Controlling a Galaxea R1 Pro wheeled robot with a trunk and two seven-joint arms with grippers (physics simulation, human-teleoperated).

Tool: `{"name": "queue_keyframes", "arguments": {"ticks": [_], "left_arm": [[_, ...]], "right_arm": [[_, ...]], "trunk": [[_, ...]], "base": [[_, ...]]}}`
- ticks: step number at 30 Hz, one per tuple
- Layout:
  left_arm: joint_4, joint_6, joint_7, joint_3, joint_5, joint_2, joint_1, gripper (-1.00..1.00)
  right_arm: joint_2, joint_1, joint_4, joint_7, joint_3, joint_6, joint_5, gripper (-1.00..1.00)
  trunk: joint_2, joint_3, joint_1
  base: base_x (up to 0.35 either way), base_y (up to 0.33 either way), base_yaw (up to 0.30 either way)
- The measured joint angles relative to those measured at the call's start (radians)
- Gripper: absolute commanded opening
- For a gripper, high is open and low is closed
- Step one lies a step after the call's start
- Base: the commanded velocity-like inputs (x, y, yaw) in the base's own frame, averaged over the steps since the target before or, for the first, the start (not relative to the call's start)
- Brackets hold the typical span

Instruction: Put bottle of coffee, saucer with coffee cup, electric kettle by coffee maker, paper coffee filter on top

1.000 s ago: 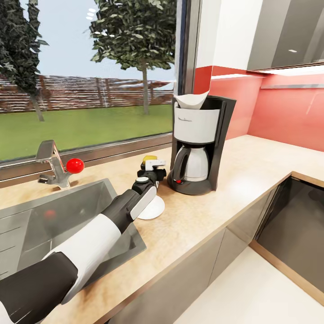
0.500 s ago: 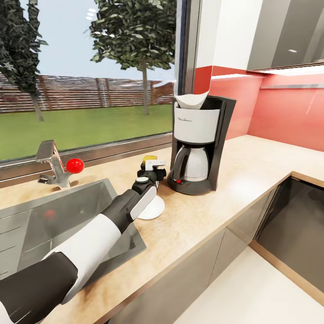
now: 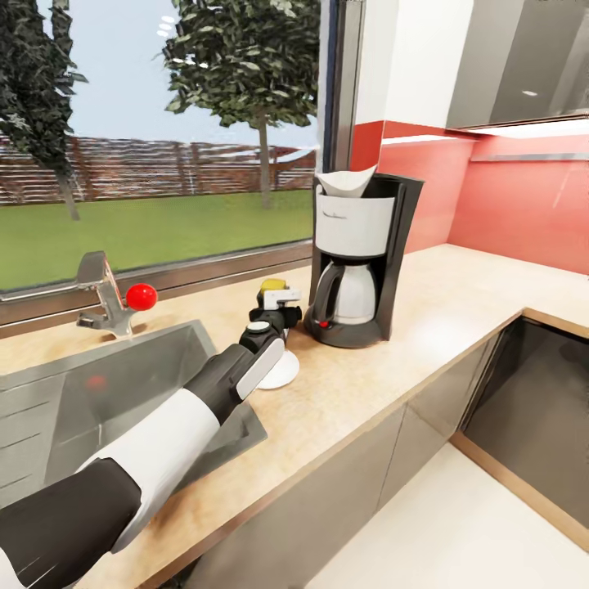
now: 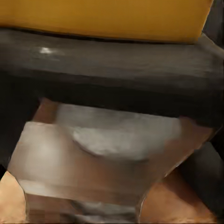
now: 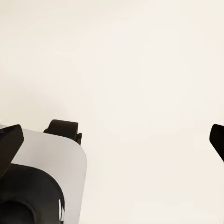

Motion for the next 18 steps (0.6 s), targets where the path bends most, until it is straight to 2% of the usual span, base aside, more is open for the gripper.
{"name": "queue_keyframes", "arguments": {"ticks": [5, 18], "left_arm": [[0.000, 0.000, 0.000, 0.000, 0.000, 0.000, 0.000, 1.00], [-0.001, 0.000, 0.000, 0.000, 0.000, 0.000, 0.000, 1.00]], "right_arm": [[0.000, 0.000, 0.000, 0.000, 0.000, 0.000, 0.001, 1.00], [0.000, 0.000, 0.000, 0.000, 0.000, 0.000, 0.001, 1.00]], "trunk": [[0.000, 0.000, 0.000], [0.000, 0.000, 0.000]], "base": [[-0.068, 0.000, 0.000], [-0.147, 0.000, 0.000]]}}
